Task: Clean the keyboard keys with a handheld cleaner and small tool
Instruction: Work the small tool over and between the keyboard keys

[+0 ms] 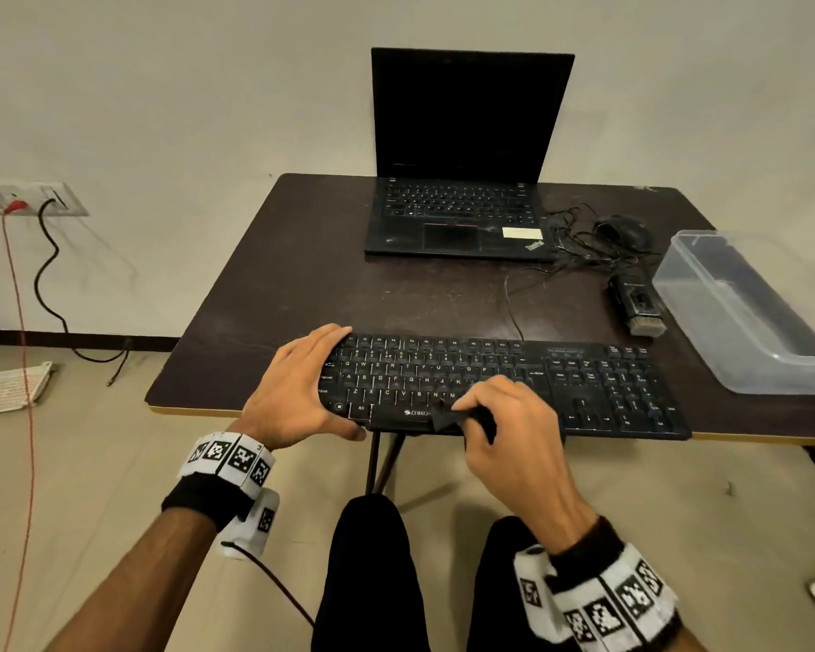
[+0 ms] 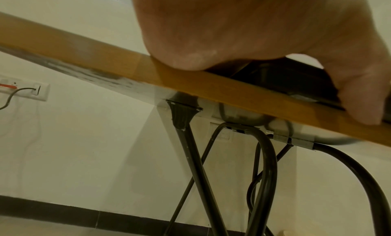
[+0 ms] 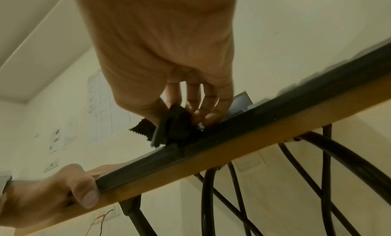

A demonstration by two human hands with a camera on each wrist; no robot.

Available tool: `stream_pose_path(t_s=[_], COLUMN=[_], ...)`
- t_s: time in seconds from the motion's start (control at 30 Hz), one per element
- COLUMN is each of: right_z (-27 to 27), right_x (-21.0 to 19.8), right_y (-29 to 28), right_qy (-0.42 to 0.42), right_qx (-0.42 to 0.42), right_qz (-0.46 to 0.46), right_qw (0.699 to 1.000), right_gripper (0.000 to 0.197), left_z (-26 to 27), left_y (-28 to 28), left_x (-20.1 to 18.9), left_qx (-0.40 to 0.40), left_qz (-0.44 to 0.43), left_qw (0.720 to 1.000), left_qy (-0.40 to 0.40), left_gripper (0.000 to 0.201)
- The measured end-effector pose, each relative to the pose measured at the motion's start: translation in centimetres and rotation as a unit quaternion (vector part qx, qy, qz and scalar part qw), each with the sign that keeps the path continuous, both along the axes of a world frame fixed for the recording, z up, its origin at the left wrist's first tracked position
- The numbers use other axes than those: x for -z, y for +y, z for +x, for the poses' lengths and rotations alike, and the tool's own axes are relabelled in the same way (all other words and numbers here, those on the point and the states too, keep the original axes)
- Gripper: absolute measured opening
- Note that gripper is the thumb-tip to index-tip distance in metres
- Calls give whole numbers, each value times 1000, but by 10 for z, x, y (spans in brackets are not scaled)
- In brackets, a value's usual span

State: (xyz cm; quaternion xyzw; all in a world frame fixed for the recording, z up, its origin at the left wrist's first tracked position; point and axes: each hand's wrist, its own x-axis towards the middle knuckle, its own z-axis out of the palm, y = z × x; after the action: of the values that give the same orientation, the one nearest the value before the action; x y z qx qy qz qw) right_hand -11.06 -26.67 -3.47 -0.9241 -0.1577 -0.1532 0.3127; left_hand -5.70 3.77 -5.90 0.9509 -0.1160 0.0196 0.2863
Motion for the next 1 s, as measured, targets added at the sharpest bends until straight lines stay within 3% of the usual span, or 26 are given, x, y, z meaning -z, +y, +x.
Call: stream_pose_path(t_s=[0.1,0.23,0.37,0.5,0.63,0.87,1.0], right_z=[1,2,3,2,9,23,23], right_x=[3,10,4,0,1,9,5], right_y=[4,50,84,33,-29,41,20], right_qy=[-18,3,19,24,19,9,27], right_qx=[-21,-65,-91,-14,97,-5,-24], right_qz=[-24,30,31,10,22,54,23], right_qw=[999,997,995,1000,995,998,999], right_gripper=[25,15,13,24,27,22,25], left_z=[0,1,1,-1,-5,-5,-6], left_y=[-1,-6,-23,-29,-27,-29,-29], left_x=[0,-7,-17,-20,-11,-6,-7], left_qx=[3,15,65,72,48,38,32], left_qz=[7,10,60,68,3,-22,-31], left_qw=[1000,1000,996,995,999,998,999], left_qy=[5,19,-23,10,-25,-44,-30], left_gripper=[141,146,147,154,141,139,140])
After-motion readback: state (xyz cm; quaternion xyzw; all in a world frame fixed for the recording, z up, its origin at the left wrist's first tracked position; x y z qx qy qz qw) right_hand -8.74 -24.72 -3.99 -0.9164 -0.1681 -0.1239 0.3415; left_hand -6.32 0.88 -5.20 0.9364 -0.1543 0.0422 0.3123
